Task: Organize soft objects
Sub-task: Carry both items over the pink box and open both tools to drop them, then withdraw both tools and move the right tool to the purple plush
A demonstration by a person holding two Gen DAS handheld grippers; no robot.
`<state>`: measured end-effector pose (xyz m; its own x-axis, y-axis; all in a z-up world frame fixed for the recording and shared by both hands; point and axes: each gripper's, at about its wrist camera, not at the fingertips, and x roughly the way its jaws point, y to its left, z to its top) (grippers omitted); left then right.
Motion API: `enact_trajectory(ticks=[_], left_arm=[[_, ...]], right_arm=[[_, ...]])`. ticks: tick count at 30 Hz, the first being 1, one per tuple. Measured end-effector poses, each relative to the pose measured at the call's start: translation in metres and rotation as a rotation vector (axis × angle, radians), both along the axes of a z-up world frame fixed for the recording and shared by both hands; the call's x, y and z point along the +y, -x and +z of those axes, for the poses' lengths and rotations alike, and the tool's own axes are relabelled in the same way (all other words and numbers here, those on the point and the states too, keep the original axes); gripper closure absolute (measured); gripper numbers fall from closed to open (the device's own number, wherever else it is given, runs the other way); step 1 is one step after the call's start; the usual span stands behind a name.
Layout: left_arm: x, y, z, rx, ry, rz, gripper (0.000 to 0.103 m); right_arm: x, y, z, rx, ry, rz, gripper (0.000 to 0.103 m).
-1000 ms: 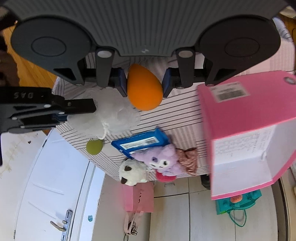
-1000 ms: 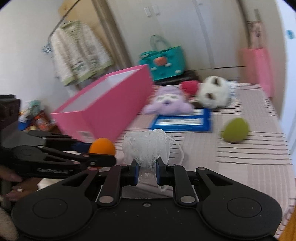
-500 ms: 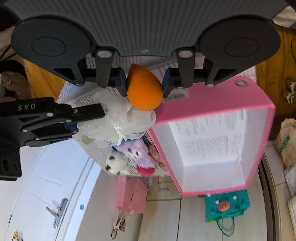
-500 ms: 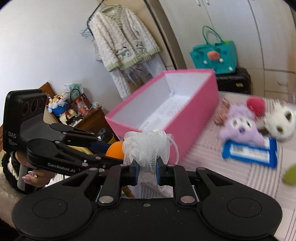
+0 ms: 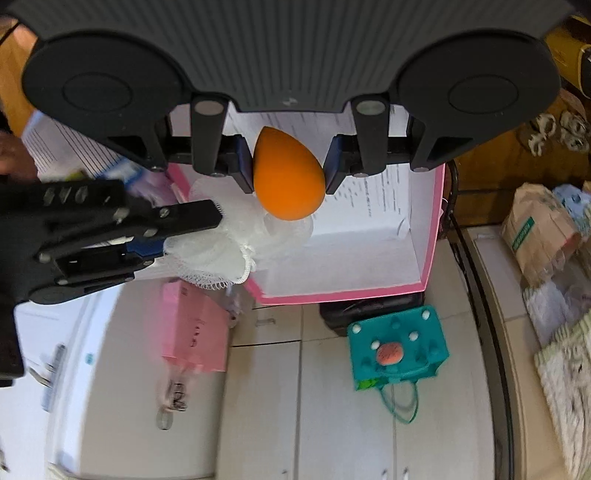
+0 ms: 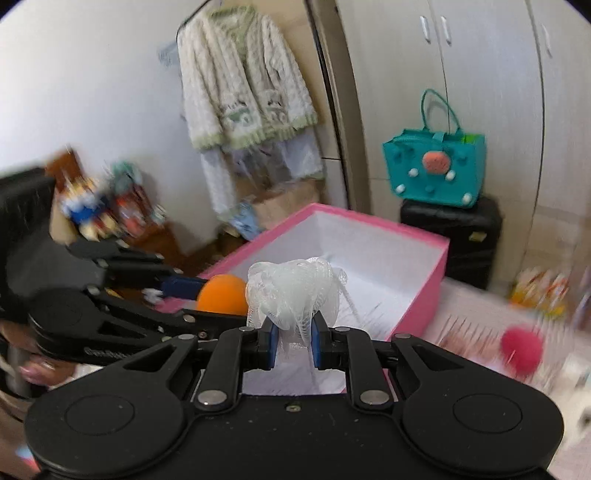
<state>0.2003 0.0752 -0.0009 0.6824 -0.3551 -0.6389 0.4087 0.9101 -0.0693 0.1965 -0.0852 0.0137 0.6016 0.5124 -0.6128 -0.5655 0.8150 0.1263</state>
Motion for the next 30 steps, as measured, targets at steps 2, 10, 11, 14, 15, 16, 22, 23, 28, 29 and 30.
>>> enact_trajectory(ticks=[2,10,11,14,15,16,22,23,28,29,30], left_arm=[[-0.001,-0.026,-0.009,0.022,0.004,0.028,0.064],[-0.004,-0.094,-0.041,0.109,-0.004,0.061,0.065],[-0.003,-0.099,-0.043,0.139,0.019,0.059,0.065],[0.0,-0.113,-0.047,0.195,0.082,0.07,0.064],[0.0,-0.115,-0.048,0.191,0.093,0.081,0.061],[-0.002,-0.117,-0.05,0.187,0.094,0.091,0.057],[-0.012,-0.121,-0.049,0.198,0.085,0.116,0.033],[-0.012,-0.118,-0.046,0.192,0.074,0.112,0.033],[-0.016,-0.086,-0.011,0.104,0.022,0.064,0.032],[-0.017,-0.078,-0.004,0.083,0.009,0.053,0.032],[-0.019,-0.069,0.004,0.063,-0.005,0.041,0.031]], right_arm=[[0.01,-0.024,-0.01,0.016,0.071,-0.001,0.082],[0.029,-0.089,-0.045,0.075,0.268,-0.002,0.082],[0.029,-0.091,-0.045,0.066,0.287,-0.007,0.082],[0.033,-0.092,-0.046,0.041,0.322,0.001,0.081],[0.033,-0.091,-0.045,0.036,0.328,0.007,0.079],[0.035,-0.089,-0.045,0.021,0.344,0.013,0.076],[0.029,-0.083,-0.039,-0.059,0.388,-0.01,0.062],[0.021,-0.078,-0.032,-0.047,0.341,-0.004,0.062],[-0.025,-0.049,0.008,0.018,0.148,-0.008,0.059],[-0.035,-0.042,0.015,0.025,0.121,-0.014,0.059],[-0.042,-0.035,0.02,0.031,0.098,-0.021,0.058]])
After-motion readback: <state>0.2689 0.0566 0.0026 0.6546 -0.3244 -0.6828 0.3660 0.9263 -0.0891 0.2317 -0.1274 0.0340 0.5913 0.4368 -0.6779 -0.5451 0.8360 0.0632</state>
